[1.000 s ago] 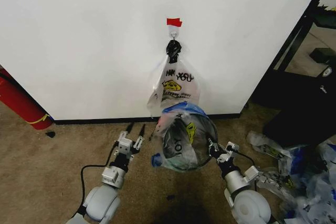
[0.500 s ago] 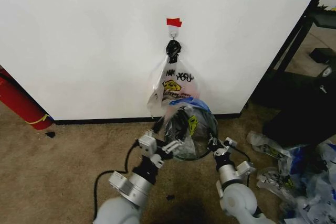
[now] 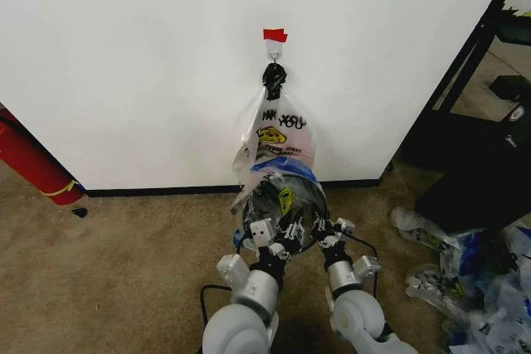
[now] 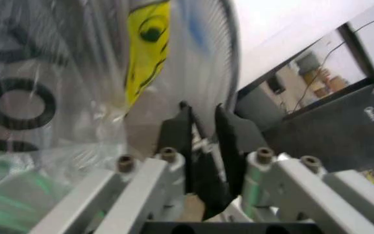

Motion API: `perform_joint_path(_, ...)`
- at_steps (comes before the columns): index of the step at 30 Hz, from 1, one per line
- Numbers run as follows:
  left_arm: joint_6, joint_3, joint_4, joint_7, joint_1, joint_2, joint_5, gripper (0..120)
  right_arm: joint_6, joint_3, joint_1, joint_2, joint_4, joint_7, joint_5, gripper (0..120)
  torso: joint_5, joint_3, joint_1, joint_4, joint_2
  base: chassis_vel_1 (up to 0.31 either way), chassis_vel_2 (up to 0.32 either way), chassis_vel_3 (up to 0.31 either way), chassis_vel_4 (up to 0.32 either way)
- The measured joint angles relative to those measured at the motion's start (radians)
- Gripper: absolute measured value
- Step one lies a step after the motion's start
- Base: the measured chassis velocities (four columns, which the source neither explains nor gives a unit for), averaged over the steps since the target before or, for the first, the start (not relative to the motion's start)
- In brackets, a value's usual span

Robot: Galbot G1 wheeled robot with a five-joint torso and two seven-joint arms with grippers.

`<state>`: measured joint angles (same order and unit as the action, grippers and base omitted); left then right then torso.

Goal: Pick up the garbage bag from the wall and place it over the trash bin.

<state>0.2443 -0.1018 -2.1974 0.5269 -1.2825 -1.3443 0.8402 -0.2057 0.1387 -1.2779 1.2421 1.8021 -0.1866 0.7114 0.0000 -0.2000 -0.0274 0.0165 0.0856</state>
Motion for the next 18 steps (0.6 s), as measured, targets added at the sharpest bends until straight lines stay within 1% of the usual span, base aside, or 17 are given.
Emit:
perform_joint_path(3,0.019,0.003,0.013,0.04,0.031,0.024,0.018,0,0.001,-0.005,0.001,-0.004,0.0,0.001,-0.006,0,0.0,0.0,0.0,0.0001,0.0,0.0,0.0,0.0,0.0)
perform_joint_path(5,0.038,0.005,0.015,0.062,0.046,0.048,0.015,0,0.001,-0.007,-0.001,-0.006,0.004,0.002,-0.01,0,-0.0001,0.0,0.0,0.0001,0.0,0.0,0.0,0.0,0.0)
perform_joint_path(6,0.038,0.005,0.015,0.062,0.046,0.048,0.015,0,0.001,-0.007,-0.001,-0.006,0.004,0.002,-0.01,0,-0.0001,0.0,0.0,0.0001,0.0,0.0,0.0,0.0,0.0)
perform_joint_path(10,0.095,0.004,0.001,0.117,0.064,0.082,0.008,0,0.002,-0.012,-0.008,-0.001,0.02,0.0,-0.022,0,-0.0002,0.0,0.0,0.0,0.0,0.0,0.0,0.0,0.0)
perform_joint_path(13,0.128,0.006,0.004,0.16,0.082,0.08,0.0,0,0.003,-0.027,-0.02,0.021,0.042,-0.014,-0.048,0,-0.0001,0.0,0.0,0.0001,0.0,0.0,0.0,0.0,0.0)
perform_joint_path(16,0.137,0.007,0.01,0.177,0.087,0.076,-0.007,0,0.003,-0.037,-0.025,0.03,0.049,-0.02,-0.067,0,-0.0001,0.0,0.0,0.0,0.0,0.0,0.0,0.0,0.0)
perform_joint_path(18,0.149,0.007,0.018,0.191,0.092,0.072,-0.032,0,0.002,-0.048,-0.032,0.037,0.059,-0.023,-0.092,0,-0.0001,0.0,0.0,0.0001,0.0,0.0,0.0,0.0,0.0)
